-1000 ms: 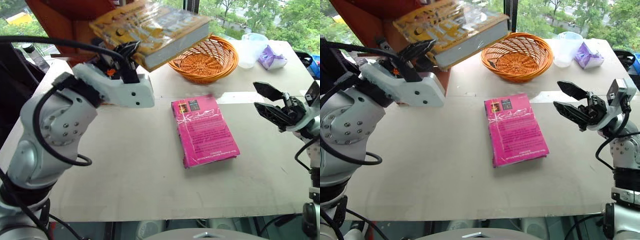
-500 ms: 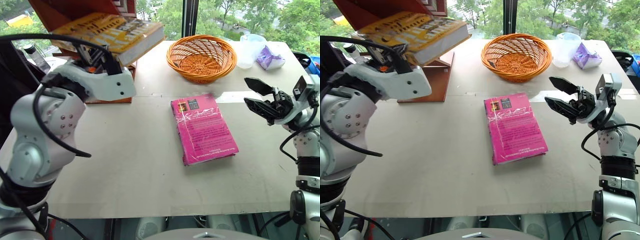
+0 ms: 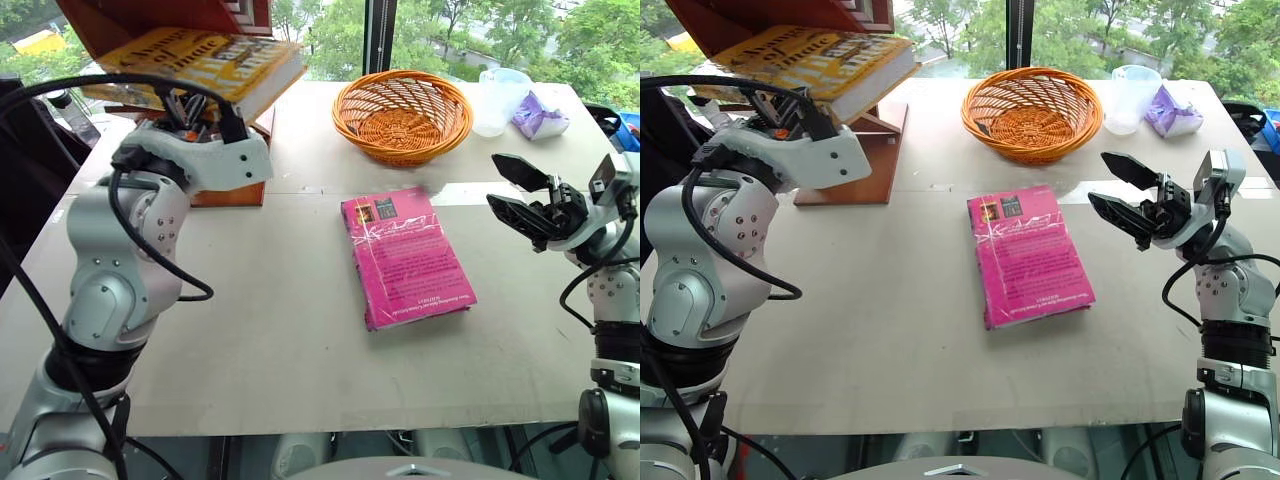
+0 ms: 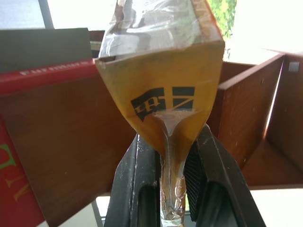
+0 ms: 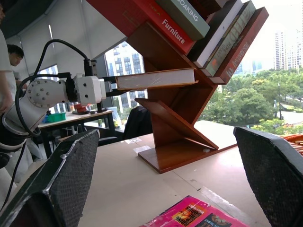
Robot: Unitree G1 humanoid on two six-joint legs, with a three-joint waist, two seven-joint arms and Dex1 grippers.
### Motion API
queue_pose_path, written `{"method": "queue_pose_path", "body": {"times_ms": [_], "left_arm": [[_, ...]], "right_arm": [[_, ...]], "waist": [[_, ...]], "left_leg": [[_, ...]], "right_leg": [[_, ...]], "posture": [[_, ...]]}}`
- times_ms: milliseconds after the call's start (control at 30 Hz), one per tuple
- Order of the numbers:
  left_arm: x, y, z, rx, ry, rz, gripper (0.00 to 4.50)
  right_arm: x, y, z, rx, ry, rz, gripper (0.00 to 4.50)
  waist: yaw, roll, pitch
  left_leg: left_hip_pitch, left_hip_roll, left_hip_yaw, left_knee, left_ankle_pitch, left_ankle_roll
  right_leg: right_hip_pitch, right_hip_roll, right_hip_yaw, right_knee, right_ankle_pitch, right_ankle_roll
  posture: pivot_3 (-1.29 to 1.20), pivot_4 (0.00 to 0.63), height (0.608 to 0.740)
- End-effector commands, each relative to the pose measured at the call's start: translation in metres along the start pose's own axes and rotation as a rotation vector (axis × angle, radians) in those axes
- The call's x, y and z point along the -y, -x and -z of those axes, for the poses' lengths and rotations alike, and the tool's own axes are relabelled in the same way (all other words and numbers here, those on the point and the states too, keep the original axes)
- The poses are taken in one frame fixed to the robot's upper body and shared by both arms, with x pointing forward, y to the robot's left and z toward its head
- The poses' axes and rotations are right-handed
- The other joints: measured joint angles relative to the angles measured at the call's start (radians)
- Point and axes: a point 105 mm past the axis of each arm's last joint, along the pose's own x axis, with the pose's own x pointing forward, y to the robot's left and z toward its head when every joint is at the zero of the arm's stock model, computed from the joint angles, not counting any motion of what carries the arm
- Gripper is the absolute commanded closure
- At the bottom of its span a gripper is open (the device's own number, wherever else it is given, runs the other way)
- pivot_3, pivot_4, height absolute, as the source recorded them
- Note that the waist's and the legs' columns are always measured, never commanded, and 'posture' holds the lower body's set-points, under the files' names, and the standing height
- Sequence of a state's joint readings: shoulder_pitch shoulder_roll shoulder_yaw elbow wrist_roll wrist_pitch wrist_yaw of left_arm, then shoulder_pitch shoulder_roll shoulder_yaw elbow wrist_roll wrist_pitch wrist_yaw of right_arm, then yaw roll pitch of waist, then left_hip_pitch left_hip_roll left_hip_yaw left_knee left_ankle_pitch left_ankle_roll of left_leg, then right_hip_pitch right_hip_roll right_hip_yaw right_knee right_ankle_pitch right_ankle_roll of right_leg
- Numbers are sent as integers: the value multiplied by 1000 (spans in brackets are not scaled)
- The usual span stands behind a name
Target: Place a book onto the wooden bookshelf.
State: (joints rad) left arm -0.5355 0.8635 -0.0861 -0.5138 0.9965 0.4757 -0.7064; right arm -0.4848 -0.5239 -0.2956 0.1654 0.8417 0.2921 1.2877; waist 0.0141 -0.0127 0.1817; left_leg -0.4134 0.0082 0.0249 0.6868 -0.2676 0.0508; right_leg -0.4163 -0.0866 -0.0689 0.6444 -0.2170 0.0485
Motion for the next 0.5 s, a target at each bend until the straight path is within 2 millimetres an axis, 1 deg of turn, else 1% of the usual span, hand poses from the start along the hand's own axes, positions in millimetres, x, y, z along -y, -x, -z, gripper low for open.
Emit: {"method": "queue_pose_path", "body": {"times_ms": [33,100,233,300,400,500], "left_arm": [[-24,4,5,-34,-20,-104,4360],[-23,2,7,-63,-30,-107,4360],[-21,1,11,-106,16,-110,4360],[-22,2,18,-188,-12,-128,4360],[-19,0,21,-246,-30,-115,4360],[-14,-3,17,-267,-35,-82,4360]], "right_arm": [[-2,0,-13,37,66,-4,0],[-2,0,-12,40,67,-4,0],[-3,0,-13,42,71,-2,0],[-3,1,-13,43,74,0,0],[-3,1,-13,44,79,3,0],[-3,1,-14,44,83,5,0]], "waist": [[0,0,0],[1,0,0],[0,0,0],[0,0,0],[-6,0,0],[-17,0,0]], "left_leg": [[0,0,0,0,0,0],[0,0,0,0,0,0],[0,0,0,0,0,0],[0,0,0,0,0,0],[0,-1,1,0,0,0],[0,-1,2,0,0,1]], "right_leg": [[0,0,0,0,0,0],[0,0,0,0,0,0],[0,0,0,1,0,0],[0,0,0,1,0,0],[-1,0,1,2,0,0],[-1,1,2,3,0,0]], "posture": [[0,150,740],[0,150,740],[0,150,740],[0,150,740],[0,150,740],[0,150,740]]}}
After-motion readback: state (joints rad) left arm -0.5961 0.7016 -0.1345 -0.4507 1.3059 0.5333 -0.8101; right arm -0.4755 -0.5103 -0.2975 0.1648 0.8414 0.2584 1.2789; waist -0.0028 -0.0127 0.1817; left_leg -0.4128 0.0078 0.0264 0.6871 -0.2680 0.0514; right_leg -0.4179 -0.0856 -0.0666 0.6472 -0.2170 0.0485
